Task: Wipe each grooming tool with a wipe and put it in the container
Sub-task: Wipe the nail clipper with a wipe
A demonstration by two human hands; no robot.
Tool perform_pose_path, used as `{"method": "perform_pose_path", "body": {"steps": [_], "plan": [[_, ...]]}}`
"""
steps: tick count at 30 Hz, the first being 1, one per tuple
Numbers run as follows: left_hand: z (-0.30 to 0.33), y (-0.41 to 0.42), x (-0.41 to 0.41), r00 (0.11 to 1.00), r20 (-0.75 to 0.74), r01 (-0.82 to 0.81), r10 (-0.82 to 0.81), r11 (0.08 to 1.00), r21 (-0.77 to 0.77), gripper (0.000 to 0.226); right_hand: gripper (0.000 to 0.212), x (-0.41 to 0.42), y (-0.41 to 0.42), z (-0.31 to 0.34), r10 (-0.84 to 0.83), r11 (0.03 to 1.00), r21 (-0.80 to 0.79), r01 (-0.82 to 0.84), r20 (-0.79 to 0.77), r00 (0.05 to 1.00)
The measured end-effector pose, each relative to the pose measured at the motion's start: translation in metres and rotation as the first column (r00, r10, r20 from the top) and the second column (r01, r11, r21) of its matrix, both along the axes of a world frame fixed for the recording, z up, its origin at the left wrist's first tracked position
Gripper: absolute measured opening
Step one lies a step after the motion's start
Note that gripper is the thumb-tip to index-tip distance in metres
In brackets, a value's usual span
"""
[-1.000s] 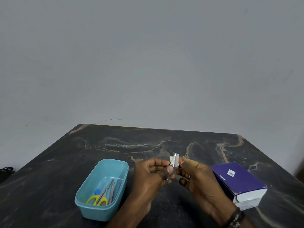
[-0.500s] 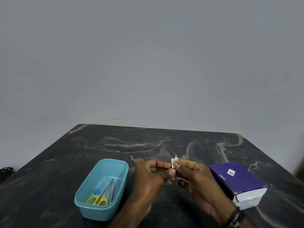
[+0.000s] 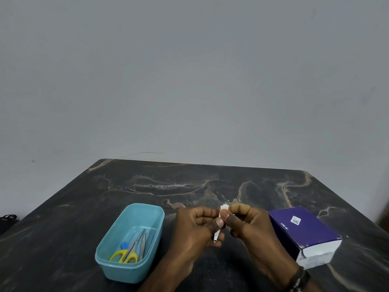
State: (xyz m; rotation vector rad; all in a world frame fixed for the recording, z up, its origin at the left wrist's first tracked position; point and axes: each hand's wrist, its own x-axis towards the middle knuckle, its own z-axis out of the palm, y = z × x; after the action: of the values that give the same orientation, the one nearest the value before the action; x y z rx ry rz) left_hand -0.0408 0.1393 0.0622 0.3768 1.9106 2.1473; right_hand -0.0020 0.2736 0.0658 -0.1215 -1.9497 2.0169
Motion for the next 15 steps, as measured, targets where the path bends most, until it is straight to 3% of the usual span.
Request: {"method": "perform_pose_path", "body": {"steps": [7,15], "plan": [[0.0018,0.0004,0.0021,0.990,0.031,0.142,-0.141,0.990,-0.027,0.009,0.008,-0.0022,-0.0019,-0.0046,-0.020,0.999,0.049,0.019,0.012,1.000],[0.0036,0.0015,0.0036,0.988,0.058,0.149,-0.146,0.987,-0.052,0.008,0.014,-0.0023,-0.0001,-0.0019,-0.083,0.996,0.043,0.083,-0.019,0.996]]}}
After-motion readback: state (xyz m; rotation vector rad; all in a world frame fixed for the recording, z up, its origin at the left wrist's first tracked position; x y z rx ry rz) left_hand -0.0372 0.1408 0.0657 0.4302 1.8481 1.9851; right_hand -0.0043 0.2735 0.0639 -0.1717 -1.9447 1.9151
